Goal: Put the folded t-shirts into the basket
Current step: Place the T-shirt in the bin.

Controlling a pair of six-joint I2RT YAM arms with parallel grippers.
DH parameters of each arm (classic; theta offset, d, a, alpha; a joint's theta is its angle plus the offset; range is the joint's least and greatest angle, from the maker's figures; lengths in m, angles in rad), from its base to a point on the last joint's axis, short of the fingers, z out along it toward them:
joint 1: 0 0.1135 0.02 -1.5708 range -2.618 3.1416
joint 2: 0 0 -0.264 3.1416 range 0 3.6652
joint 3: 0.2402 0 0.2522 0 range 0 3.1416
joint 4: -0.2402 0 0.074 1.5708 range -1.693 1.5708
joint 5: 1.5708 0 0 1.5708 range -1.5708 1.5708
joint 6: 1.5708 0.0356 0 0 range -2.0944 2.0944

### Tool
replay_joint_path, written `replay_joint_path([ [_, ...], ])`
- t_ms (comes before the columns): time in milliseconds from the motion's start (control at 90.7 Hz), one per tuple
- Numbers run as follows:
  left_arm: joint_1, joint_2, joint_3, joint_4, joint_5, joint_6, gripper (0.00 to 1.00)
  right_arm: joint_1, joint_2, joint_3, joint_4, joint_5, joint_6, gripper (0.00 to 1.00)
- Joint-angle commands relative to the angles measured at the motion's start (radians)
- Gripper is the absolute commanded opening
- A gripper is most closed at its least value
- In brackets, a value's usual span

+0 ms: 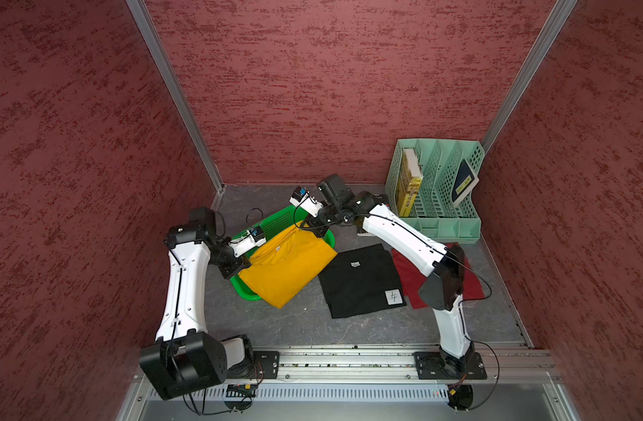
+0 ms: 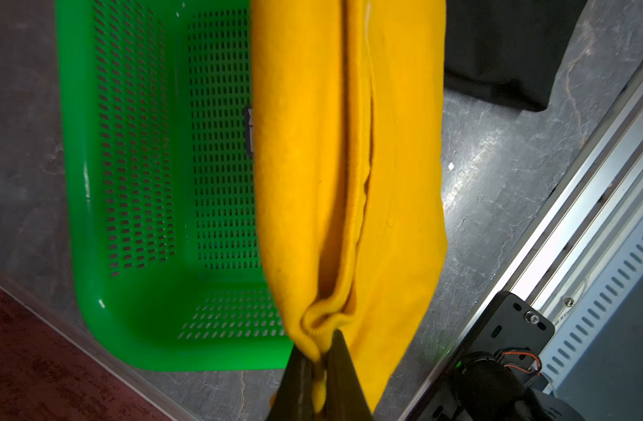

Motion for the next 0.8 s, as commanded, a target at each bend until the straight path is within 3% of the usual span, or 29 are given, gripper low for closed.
replay_joint_path([
  [0, 0.022, 0.063, -0.025, 0.141, -0.08, 0.058, 0.0, -0.015, 0.06, 0.073, -0.018, 0.025, -0.001, 0.0],
  [154, 0.057, 0.188, -0.01, 0.279, -0.099, 0.035, 0.0, -0.022, 0.161, 0.161, 0.007, 0.056, -0.007, 0.0],
  [397, 0.064, 0.379, -0.096, 0.488, -0.201, -0.003, 0.0, -0.026, 0.25, 0.16, 0.121, 0.102, -0.024, 0.0],
  [794, 0.041, 0.424, -0.118, 0.563, -0.179, -0.036, 0.0, -0.026, 0.28, 0.066, 0.25, 0.051, -0.066, 0.0],
])
